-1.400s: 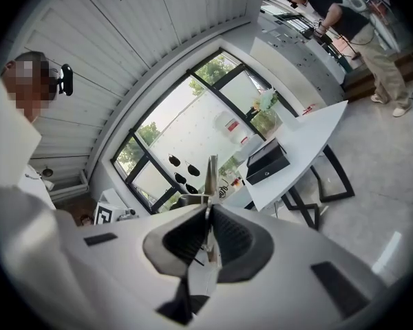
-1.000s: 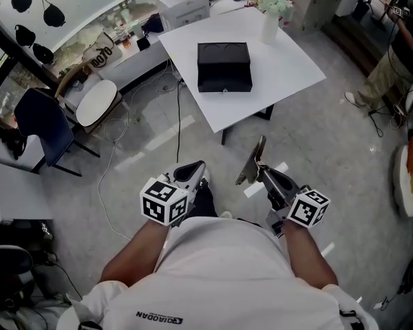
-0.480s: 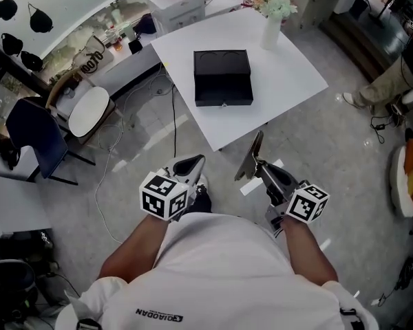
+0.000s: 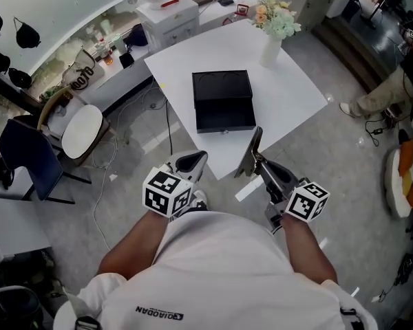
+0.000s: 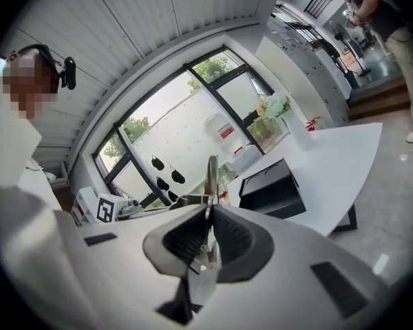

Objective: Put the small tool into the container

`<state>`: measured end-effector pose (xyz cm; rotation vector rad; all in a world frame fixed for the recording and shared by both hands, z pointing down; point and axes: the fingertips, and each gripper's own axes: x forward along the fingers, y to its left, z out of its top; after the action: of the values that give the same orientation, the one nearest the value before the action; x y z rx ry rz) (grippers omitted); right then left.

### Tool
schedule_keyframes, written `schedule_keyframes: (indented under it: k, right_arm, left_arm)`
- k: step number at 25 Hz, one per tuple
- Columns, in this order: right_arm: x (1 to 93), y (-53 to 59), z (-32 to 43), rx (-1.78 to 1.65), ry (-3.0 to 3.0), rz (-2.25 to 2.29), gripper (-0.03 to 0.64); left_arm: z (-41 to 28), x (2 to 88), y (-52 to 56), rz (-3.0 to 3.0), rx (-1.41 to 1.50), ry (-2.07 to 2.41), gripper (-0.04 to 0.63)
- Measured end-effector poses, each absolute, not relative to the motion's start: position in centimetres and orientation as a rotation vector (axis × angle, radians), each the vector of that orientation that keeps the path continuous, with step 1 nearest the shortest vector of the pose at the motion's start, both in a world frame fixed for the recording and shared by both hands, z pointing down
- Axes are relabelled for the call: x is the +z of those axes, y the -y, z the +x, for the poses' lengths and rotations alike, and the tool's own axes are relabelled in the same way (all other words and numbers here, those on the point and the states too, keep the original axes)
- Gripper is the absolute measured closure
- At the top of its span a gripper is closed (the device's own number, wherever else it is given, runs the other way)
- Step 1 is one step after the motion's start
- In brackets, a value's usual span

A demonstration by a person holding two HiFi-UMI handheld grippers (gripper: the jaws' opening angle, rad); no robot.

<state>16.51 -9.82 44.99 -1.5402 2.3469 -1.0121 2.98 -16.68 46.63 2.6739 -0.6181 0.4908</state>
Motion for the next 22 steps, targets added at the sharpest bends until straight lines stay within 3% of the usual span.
schedule_keyframes:
  k: [22]
  right_arm:
    - [47.1,22.4,17.5,-1.03,-2.328,-1.668,0.583]
  left_arm:
    - [2.3,49.7,26.0,2.641,0.544,0.527,0.586]
